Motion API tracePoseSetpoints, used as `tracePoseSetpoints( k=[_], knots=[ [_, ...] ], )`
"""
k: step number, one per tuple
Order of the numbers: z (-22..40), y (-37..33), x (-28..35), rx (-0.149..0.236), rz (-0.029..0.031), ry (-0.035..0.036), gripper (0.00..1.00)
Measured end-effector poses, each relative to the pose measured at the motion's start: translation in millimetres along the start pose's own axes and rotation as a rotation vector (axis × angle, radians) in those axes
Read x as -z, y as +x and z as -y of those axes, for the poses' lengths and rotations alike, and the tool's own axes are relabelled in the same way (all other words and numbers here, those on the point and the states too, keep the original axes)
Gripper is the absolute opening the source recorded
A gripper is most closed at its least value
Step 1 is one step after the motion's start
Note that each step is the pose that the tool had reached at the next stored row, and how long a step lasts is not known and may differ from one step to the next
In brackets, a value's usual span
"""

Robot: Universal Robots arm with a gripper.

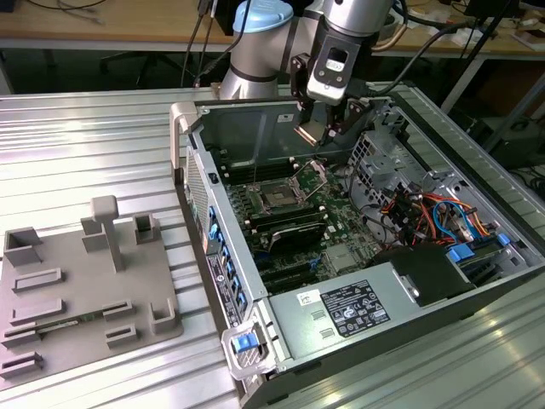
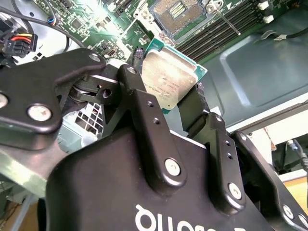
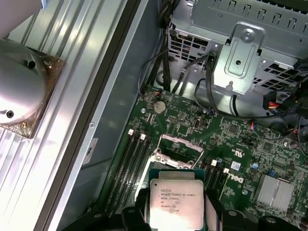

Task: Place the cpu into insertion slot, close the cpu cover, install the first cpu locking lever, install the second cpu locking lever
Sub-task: 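Place the cpu into insertion slot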

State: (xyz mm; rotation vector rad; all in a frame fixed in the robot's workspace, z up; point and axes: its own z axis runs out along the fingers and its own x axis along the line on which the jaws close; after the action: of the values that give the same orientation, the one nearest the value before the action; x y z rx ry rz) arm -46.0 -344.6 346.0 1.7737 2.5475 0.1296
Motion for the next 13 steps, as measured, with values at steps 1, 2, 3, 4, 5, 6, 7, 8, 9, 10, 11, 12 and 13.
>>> tracePoseSetpoints(
  k=[1, 2, 3, 4, 5, 6, 7, 8, 9, 10, 11, 12, 13],
  knots=[
    [0.1, 0.0, 0.0, -0.006, 0.0005, -0.0001, 0.55],
    [0.1, 0.0, 0.0, -0.009, 0.0007, -0.0001, 0.55],
    [0.1, 0.0, 0.0, -0.009, 0.0008, -0.0001, 0.55],
    [0.1, 0.0, 0.0, -0.009, 0.0008, -0.0002, 0.55],
    [0.1, 0.0, 0.0, -0.009, 0.0008, -0.0001, 0.55],
    [0.1, 0.0, 0.0, -0.009, 0.0008, -0.0002, 0.55],
    [0.1, 0.0, 0.0, -0.01, 0.0009, -0.0002, 0.55],
    [0.1, 0.0, -0.2, -0.017, 0.0015, -0.0004, 0.55],
    [0.1, 0.0, -0.4, -0.028, 0.0024, -0.0006, 0.55],
    [0.1, 0.0, -0.4, -0.036, 0.0032, -0.0007, 0.55],
    [0.1, 0.0, -0.5, -0.045, 0.004, -0.0009, 0.55],
    [0.1, 0.0, -0.7, -0.054, 0.0048, -0.001, 0.55],
    [0.1, 0.0, -0.8, -0.061, 0.0055, -0.0012, 0.55]
  ],
)
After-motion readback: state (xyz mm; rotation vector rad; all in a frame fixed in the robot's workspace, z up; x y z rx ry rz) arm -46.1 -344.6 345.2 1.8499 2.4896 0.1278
